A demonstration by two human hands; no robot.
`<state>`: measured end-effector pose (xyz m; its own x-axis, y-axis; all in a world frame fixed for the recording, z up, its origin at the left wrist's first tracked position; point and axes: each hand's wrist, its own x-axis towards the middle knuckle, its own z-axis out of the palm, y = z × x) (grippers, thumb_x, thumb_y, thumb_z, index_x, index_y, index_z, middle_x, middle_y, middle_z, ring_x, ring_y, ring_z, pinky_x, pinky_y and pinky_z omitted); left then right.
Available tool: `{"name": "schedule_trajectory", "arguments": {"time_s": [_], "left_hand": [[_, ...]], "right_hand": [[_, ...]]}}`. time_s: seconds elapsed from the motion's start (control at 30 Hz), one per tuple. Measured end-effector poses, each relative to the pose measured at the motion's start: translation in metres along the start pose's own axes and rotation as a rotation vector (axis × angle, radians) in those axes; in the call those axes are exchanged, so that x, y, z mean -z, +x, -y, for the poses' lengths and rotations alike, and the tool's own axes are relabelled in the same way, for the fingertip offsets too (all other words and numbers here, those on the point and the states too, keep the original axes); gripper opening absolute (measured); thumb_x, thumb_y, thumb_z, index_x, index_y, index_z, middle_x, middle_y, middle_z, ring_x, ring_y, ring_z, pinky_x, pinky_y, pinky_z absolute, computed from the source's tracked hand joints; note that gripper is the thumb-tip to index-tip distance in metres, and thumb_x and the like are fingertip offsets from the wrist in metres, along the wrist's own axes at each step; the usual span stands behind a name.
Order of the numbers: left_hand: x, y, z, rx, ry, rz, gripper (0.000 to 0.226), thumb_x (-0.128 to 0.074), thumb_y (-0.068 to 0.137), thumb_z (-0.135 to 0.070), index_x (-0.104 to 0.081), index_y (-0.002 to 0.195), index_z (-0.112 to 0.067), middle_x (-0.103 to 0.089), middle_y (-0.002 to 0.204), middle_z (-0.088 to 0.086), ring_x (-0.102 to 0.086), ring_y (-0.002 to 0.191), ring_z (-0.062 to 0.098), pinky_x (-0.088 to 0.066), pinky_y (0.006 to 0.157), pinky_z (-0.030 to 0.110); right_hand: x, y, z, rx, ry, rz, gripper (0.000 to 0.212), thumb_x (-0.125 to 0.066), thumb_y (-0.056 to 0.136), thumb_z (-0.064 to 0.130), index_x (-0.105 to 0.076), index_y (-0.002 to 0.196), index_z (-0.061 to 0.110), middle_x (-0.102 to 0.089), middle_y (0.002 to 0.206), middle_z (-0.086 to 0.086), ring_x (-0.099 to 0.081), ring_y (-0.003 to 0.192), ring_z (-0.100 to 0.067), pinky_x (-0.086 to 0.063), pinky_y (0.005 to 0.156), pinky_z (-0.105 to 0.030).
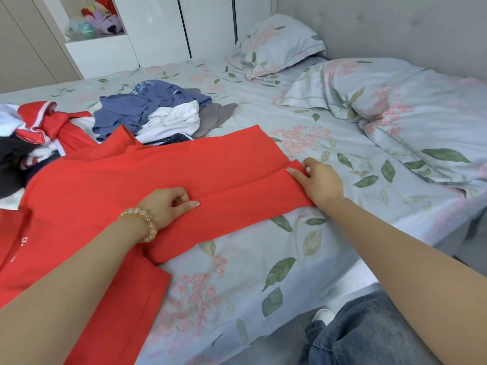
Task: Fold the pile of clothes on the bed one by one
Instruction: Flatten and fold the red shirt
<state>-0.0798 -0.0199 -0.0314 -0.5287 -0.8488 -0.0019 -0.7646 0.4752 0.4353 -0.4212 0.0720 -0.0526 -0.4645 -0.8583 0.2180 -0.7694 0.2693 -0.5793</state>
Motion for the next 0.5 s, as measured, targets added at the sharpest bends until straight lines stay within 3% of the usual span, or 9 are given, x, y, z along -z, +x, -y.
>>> {"name": "schedule_trajectory", "arguments": {"time_s": [0.13, 0.23, 0.3, 0.37, 0.43, 0.5], "left_hand": [[-0.008, -0.002, 0.0, 0.04, 0.102, -0.053, 0.036, -0.058, 0.083, -0.056, -0.053, 0.073, -0.021, -0.056, 0.063, -0.005, -0.054, 0.063, 0.017, -0.045, 0.064, 0.035], [-0.008, -0.011, -0.021, 0.078, 0.323, -0.17, 0.03, -0.058, 0.085, -0.053, -0.055, 0.091, -0.024, -0.058, 0.088, -0.004, -0.058, 0.086, 0.023, -0.044, 0.074, 0.037], [-0.013, -0.018, -0.048, 0.069, 0.519, -0.259, 0.035, -0.058, 0.088, -0.046, -0.055, 0.115, -0.025, -0.054, 0.113, 0.001, -0.051, 0.109, 0.027, -0.039, 0.088, 0.041], [-0.024, -0.024, -0.076, 0.019, 0.471, -0.23, 0.043, -0.05, 0.092, -0.047, -0.049, 0.13, -0.027, -0.048, 0.132, 0.0, -0.043, 0.125, 0.023, -0.033, 0.1, 0.042], [-0.042, -0.026, -0.089, 0.031, 0.397, -0.078, 0.055, -0.034, 0.096, -0.054, -0.035, 0.144, -0.028, -0.029, 0.153, -0.002, -0.023, 0.142, 0.017, -0.019, 0.115, 0.043], [-0.059, -0.026, -0.086, 0.089, 0.402, 0.065, 0.064, -0.02, 0.096, -0.06, -0.009, 0.153, -0.032, -0.001, 0.162, -0.005, 0.002, 0.148, 0.012, -0.001, 0.12, 0.046]], "right_hand": [[-0.003, 0.007, 0.003, 0.008, -0.245, 0.011, 0.046, -0.049, 0.092, 0.058, -0.05, 0.077, 0.014, -0.058, 0.078, -0.002, -0.06, 0.079, -0.027, -0.037, 0.061, -0.031], [0.001, 0.006, 0.015, 0.054, -0.422, 0.014, 0.039, -0.052, 0.093, 0.051, -0.054, 0.092, 0.012, -0.059, 0.096, -0.007, -0.058, 0.096, -0.03, -0.04, 0.066, -0.034], [0.001, 0.003, 0.026, 0.221, -0.445, -0.041, 0.036, -0.059, 0.093, 0.035, -0.056, 0.116, 0.008, -0.054, 0.125, -0.012, -0.049, 0.117, -0.033, -0.045, 0.085, -0.043], [-0.007, -0.006, 0.042, 0.541, -0.287, -0.086, 0.036, -0.06, 0.09, 0.02, -0.06, 0.122, 0.004, -0.051, 0.138, -0.018, -0.048, 0.127, -0.037, -0.042, 0.103, -0.049], [-0.02, -0.021, 0.052, 0.738, -0.183, 0.131, 0.039, -0.051, 0.097, 0.024, -0.058, 0.131, 0.008, -0.043, 0.148, -0.014, -0.039, 0.138, -0.031, -0.031, 0.115, -0.045], [-0.029, -0.036, 0.049, 0.654, -0.251, 0.44, 0.05, -0.034, 0.103, 0.041, -0.033, 0.15, 0.023, -0.017, 0.161, 0.001, -0.012, 0.149, -0.015, -0.011, 0.122, -0.038]]}}
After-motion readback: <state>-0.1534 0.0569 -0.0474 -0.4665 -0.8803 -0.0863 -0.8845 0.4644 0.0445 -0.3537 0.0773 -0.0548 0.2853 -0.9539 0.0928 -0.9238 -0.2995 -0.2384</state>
